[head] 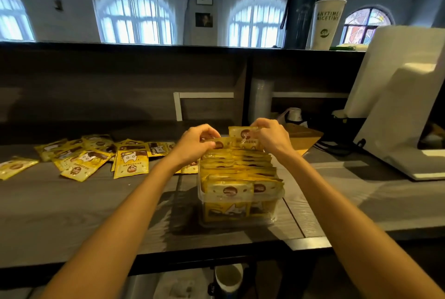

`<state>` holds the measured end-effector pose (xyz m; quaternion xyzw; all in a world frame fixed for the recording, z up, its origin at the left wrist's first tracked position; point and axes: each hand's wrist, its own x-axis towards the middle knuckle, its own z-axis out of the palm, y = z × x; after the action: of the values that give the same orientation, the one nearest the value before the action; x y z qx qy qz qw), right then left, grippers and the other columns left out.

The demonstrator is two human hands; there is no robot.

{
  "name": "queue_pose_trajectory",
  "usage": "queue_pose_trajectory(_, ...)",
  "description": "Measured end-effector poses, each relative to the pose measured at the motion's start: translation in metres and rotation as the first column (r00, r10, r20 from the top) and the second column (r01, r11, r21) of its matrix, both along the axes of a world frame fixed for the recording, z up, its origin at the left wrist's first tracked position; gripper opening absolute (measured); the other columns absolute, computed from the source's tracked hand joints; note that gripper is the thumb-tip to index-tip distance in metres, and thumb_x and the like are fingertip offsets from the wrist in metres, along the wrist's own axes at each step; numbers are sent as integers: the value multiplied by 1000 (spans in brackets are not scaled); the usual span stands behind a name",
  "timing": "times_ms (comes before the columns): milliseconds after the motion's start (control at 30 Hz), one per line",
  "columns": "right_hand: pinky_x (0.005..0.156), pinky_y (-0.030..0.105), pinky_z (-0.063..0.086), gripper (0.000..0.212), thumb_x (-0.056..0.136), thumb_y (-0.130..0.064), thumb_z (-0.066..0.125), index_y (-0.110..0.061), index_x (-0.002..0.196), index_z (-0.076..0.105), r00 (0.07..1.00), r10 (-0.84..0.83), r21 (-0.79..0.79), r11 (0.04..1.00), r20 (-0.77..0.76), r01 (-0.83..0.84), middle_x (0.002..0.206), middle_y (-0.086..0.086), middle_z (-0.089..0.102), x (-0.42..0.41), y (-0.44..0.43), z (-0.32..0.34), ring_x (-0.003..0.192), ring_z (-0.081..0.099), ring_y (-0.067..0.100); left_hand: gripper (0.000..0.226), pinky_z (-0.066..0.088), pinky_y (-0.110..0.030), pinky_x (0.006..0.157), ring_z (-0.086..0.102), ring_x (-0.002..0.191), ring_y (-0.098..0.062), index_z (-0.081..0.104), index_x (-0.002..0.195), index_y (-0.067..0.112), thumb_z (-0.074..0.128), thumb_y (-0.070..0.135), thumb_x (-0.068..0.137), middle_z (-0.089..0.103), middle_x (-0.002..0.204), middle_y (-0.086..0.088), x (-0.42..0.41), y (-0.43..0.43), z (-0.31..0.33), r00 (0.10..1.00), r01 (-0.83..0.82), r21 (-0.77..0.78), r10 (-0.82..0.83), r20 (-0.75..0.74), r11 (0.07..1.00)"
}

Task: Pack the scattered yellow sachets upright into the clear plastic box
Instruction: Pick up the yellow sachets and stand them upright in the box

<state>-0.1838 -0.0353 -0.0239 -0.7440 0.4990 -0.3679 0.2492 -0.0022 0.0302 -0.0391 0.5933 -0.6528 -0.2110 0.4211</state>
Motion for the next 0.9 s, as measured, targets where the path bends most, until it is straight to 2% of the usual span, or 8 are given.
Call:
queue_pose_trajectory(100, 63, 18, 40, 24, 93, -16, 52, -10, 112, 66, 995, 101, 84, 991, -4, -101, 102, 7, 61, -4, -1, -3, 91, 51, 16, 24, 53, -42, 84, 60, 101, -29, 62, 108, 18, 46, 8, 93, 59, 103, -2, -1, 0, 5, 981, 6, 98, -24, 191, 995)
queue_pose_trajectory(200, 62, 15, 37, 24, 92, -6, 49, -1, 107, 67, 984, 169, 153, 975, -54, -159, 99, 7, 57, -9, -1, -4, 95, 48, 17, 28, 50, -36, 84, 59, 106, -29, 61, 113, 15, 39, 11, 97, 59, 107, -2, -3, 0, 11, 943, 13, 184, -73, 324, 983)
queue_pose_trajectory(367, 73, 18, 40, 35, 92, 1, 41, -17, 65, 55, 968, 247, 232, 945, -40, -232, 90, 8, 55, -12, 0, -8, 98, 48, 19, 32, 47, -40, 87, 58, 102, -30, 65, 99, 7, 35, 17, 97, 63, 105, -14, -1, 0, 11, 933, 33, 290, -134, 333, 956)
queue_pose_trajectory(433, 67, 14, 38, 34, 92, 1, 38, -14, 67, 57, 959, 279, 234, 936, -46, -261, 81, 2, 54, -13, 1, -6, 91, 49, 17, 34, 46, -42, 88, 57, 102, -33, 65, 100, -2, 37, 17, 95, 62, 106, -18, 1, 2, 10, 933, 53, 287, -150, 328, 957)
queue_pose_trajectory(567, 67, 13, 38, 31, 92, 0, 37, 5, 103, 65, 940, 330, 235, 924, -88, -302, 98, 8, 55, -14, 3, -5, 77, 48, 5, 39, 45, -47, 91, 57, 96, -31, 64, 97, -6, 39, 23, 92, 62, 104, -21, -1, 4, 11, 932, 73, 278, -165, 323, 958)
queue_pose_trajectory(700, 72, 12, 39, 32, 92, -1, 37, 8, 103, 66, 943, 312, 211, 935, -117, -283, 99, 10, 56, -14, 5, -6, 90, 51, 15, 35, 45, -52, 85, 49, 84, -27, 55, 76, 0, 34, 22, 93, 56, 93, -25, -2, 3, 9, 937, 16, 272, -110, 332, 962)
queue_pose_trajectory(833, 72, 19, 40, 29, 93, -11, 44, 6, 105, 65, 946, 282, 225, 943, -157, -243, 101, 11, 55, -11, 7, -7, 96, 49, 19, 38, 40, -46, 76, 46, 78, -27, 48, 63, 10, 32, 22, 95, 51, 76, -11, -4, 6, 8, 929, 11, 254, -104, 356, 967)
queue_pose_trajectory(900, 71, 21, 40, 29, 93, -14, 45, 5, 104, 64, 961, 255, 224, 948, -107, -226, 107, 15, 58, -10, 8, -7, 98, 50, 20, 39, 44, -45, 82, 52, 85, -27, 58, 73, 9, 33, 26, 97, 57, 85, -11, -5, 8, 9, 930, 8, 253, -100, 353, 967)
